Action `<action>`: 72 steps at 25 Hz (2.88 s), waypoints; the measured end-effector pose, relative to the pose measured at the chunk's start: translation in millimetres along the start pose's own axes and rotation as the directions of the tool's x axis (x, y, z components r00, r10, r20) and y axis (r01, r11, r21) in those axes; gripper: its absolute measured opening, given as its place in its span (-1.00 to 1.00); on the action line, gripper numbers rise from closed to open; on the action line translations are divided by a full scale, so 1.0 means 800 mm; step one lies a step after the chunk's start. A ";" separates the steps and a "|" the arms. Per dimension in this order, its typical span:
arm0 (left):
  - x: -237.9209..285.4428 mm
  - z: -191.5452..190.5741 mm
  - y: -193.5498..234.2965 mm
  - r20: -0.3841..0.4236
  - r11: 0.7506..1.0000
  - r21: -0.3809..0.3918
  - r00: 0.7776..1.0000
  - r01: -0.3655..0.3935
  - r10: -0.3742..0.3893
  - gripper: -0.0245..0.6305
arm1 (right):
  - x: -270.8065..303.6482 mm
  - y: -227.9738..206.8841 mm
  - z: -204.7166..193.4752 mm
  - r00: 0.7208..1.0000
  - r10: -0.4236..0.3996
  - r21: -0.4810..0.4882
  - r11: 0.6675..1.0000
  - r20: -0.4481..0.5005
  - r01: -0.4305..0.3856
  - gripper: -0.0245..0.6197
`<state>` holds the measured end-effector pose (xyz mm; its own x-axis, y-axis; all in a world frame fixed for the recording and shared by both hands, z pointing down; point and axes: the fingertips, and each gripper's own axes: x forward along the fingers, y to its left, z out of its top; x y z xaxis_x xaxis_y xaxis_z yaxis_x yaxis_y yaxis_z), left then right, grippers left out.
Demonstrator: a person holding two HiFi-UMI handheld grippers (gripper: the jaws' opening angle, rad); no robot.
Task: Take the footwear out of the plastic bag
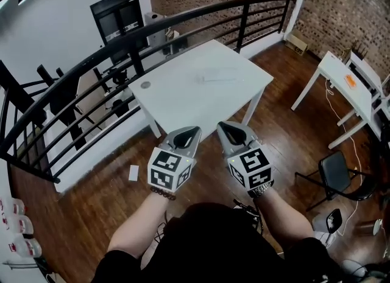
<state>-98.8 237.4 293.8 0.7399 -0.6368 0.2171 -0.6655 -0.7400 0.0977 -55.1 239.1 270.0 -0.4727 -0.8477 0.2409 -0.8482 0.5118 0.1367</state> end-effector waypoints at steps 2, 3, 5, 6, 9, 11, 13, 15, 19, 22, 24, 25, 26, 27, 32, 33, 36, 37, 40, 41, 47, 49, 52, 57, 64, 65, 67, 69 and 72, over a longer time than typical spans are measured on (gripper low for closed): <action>-0.006 -0.002 0.010 0.004 1.000 -0.009 1.000 -0.004 0.004 -0.89 | 0.008 0.004 0.002 1.000 0.000 -0.006 1.000 -0.005 0.000 -0.95; -0.008 -0.002 0.015 0.004 1.000 -0.013 1.000 -0.007 0.007 -0.89 | 0.012 0.005 0.004 1.000 0.000 -0.008 1.000 -0.007 0.000 -0.95; -0.008 -0.004 0.025 0.000 1.000 -0.023 1.000 -0.012 0.012 -0.89 | 0.021 0.004 0.006 1.000 0.002 -0.010 1.000 -0.013 -0.003 -0.95; -0.006 -0.006 0.029 -0.003 0.999 -0.028 1.000 -0.015 0.015 -0.89 | 0.026 0.002 0.006 1.000 0.004 -0.010 1.000 -0.016 -0.004 -0.95; 0.002 -0.010 0.040 -0.014 0.999 -0.039 1.000 -0.022 0.022 -0.89 | 0.040 -0.005 0.000 0.999 0.014 -0.002 1.000 -0.029 -0.015 -0.95; 0.009 -0.012 0.047 -0.023 0.999 -0.041 0.999 -0.026 0.025 -0.89 | 0.052 -0.010 -0.007 0.999 0.027 0.009 1.000 -0.041 -0.027 -0.95; 0.018 -0.014 0.057 -0.033 0.999 -0.042 0.999 -0.033 0.032 -0.89 | 0.066 -0.018 -0.012 0.998 0.039 0.017 0.999 -0.046 -0.038 -0.95; 0.028 -0.015 0.069 -0.044 0.998 -0.042 0.998 -0.045 0.043 -0.89 | 0.080 -0.027 -0.017 0.998 0.050 0.027 0.998 -0.047 -0.048 -0.95; 0.054 -0.015 0.102 -0.081 0.997 -0.036 0.994 -0.073 0.070 -0.89 | 0.115 -0.050 -0.025 0.996 0.072 0.060 0.996 -0.046 -0.069 -0.95; 0.095 -0.012 0.116 -0.106 0.996 -0.030 0.991 -0.083 0.080 -0.89 | 0.137 -0.088 -0.039 0.995 0.084 0.087 0.993 -0.051 -0.079 -0.95; 0.127 -0.013 0.123 -0.126 0.996 -0.031 0.988 -0.089 0.085 -0.89 | 0.150 -0.117 -0.050 0.994 0.092 0.105 0.991 -0.060 -0.085 -0.95; 0.141 -0.013 0.127 -0.137 0.995 -0.034 0.987 -0.092 0.087 -0.89 | 0.158 -0.130 -0.055 0.993 0.097 0.114 0.990 -0.065 -0.089 -0.95; 0.155 -0.013 0.131 -0.148 0.995 -0.036 0.985 -0.096 0.090 -0.89 | 0.166 -0.142 -0.058 0.992 0.103 0.122 0.988 -0.069 -0.094 -0.95; 0.168 -0.013 0.136 -0.159 0.994 -0.038 0.983 -0.100 0.093 -0.89 | 0.174 -0.153 -0.061 0.991 0.111 0.130 0.986 -0.073 -0.101 -0.95; 0.230 -0.009 0.161 -0.212 0.990 -0.043 0.970 -0.132 0.120 -0.89 | 0.214 -0.207 -0.074 0.984 0.155 0.161 0.977 -0.086 -0.140 -0.95; 0.240 -0.009 0.165 -0.222 0.989 -0.044 0.967 -0.140 0.127 -0.89 | 0.222 -0.214 -0.078 0.982 0.166 0.166 0.975 -0.090 -0.149 -0.95; 0.266 -0.018 0.172 -0.255 0.987 -0.050 0.957 -0.155 0.137 -0.89 | 0.240 -0.232 -0.091 0.975 0.196 0.184 0.967 -0.101 -0.175 -0.95; 0.273 -0.023 0.173 -0.267 0.986 -0.054 0.954 -0.156 0.136 -0.89 | 0.245 -0.235 -0.096 0.973 0.205 0.191 0.965 -0.105 -0.182 -0.95; 0.290 -0.031 0.178 -0.294 0.985 -0.064 0.946 -0.159 0.134 -0.89 | 0.256 -0.241 -0.108 0.967 0.225 0.205 0.959 -0.119 -0.198 -0.95; 0.294 -0.031 0.181 -0.297 0.985 -0.063 0.945 -0.160 0.134 -0.89 | 0.260 -0.244 -0.110 0.966 0.228 0.208 0.957 -0.122 -0.200 -0.95; 0.307 -0.035 0.208 -0.311 0.988 -0.056 0.943 -0.143 0.119 -0.89 | 0.283 -0.241 -0.111 0.965 0.222 0.209 0.959 -0.138 -0.191 -0.95; 0.312 -0.036 0.221 -0.310 0.990 -0.054 0.945 -0.130 0.108 -0.89 | 0.292 -0.240 -0.109 0.967 0.207 0.203 0.963 -0.147 -0.175 -0.95; 0.324 -0.034 0.234 -0.310 0.993 -0.047 0.946 -0.109 0.089 -0.89 | 0.302 -0.246 -0.109 0.969 0.185 0.196 0.969 -0.163 -0.152 -0.95; 0.327 -0.045 0.275 -0.330 0.996 -0.054 0.943 -0.067 0.046 -0.89 | 0.341 -0.239 -0.103 0.970 0.143 0.196 0.975 -0.195 -0.104 -0.95; 0.338 -0.072 0.314 -0.353 0.995 -0.089 0.935 -0.042 0.008 -0.89 | 0.366 -0.256 -0.127 0.958 0.052 0.159 0.987 -0.281 -0.006 -0.95; 0.343 -0.078 0.316 -0.362 0.994 -0.099 0.932 -0.043 0.004 -0.89 | 0.368 -0.264 -0.136 0.953 0.047 0.160 0.987 -0.298 0.002 -0.95; 0.362 -0.089 0.318 -0.382 0.993 -0.110 0.924 -0.050 0.004 -0.89 | 0.377 -0.284 -0.155 0.944 0.056 0.177 0.984 -0.326 0.002 -0.93; 0.387 -0.093 0.324 -0.400 0.991 -0.113 0.916 -0.070 0.019 -0.89 | 0.391 -0.307 -0.171 0.933 0.081 0.201 0.980 -0.350 -0.010 -0.77; 0.409 -0.099 0.341 -0.426 0.985 -0.123 0.903 -0.118 0.055 -0.89 | 0.421 -0.327 -0.188 0.913 0.124 0.194 0.980 -0.388 -0.051 -0.68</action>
<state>-45.8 -155.5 468.5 0.5896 -0.5238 0.6148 -0.7553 -0.6272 0.1899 44.0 -159.0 460.0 -0.4441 -0.6560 0.6102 -0.8534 0.5171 -0.0652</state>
